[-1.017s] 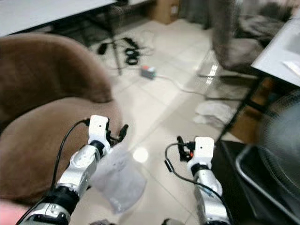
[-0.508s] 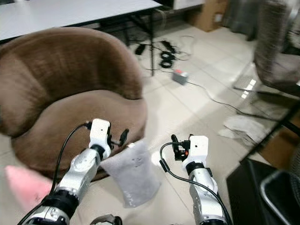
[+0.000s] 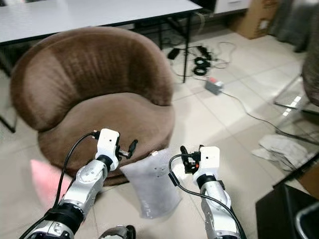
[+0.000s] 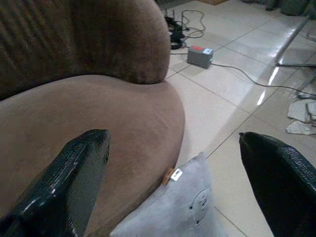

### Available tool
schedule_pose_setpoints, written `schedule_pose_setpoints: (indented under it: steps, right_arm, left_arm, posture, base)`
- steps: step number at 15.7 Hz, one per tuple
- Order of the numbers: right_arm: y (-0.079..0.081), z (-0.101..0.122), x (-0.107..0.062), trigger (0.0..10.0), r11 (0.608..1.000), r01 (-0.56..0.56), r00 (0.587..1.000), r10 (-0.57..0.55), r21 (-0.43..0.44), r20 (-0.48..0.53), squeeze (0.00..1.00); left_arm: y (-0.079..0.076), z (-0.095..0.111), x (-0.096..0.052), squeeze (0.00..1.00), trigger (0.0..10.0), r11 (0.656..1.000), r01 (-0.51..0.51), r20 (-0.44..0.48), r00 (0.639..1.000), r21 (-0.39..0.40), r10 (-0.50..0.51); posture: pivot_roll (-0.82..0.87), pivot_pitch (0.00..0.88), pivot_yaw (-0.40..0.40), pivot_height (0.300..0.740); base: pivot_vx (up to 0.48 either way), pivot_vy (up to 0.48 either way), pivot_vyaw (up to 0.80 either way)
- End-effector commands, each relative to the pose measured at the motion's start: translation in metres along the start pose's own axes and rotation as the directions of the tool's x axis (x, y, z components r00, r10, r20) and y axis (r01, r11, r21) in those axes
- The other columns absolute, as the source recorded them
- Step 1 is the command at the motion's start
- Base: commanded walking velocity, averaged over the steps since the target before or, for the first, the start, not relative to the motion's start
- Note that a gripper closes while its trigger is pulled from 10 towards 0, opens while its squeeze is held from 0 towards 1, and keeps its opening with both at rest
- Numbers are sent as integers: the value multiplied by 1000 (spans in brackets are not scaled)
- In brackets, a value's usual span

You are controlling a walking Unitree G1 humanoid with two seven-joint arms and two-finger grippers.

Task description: Move the pillow to the sofa from floor

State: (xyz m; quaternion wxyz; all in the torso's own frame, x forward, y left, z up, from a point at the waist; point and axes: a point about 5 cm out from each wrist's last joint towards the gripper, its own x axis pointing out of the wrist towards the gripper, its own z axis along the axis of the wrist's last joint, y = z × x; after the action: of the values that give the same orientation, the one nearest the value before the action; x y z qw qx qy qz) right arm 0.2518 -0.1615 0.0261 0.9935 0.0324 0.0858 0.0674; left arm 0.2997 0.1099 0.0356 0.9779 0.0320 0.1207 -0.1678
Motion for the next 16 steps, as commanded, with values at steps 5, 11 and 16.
schedule_pose_setpoints:
  steps: [5, 11, 16]
  right_arm:
    - [0, -8, -5, 10000, 1000, -9, 999, 8, -11, -34, 47]
    - [3, -9, -4, 10000, 999, -37, 998, 36, -29, -48, 137]
    - [2, -14, -5, 10000, 998, -58, 996, 55, -36, -73, 188]
  left_arm:
    - [1, -5, -4, 0, 10000, 1000, -6, -11, 1000, 17, 6]
    - [8, 1, -10, 0, 10000, 1000, -23, 53, 998, -2, 23]
    - [2, -2, -12, 0, 10000, 999, -25, 45, 999, 22, 24]
  posture:
    - [14, 29, 38, 740]
    - [24, 31, 35, 740]
    - [29, 36, 25, 740]
  base:
    - [0, 0, 609]
    - [0, 0, 595]
    - [0, 0, 580]
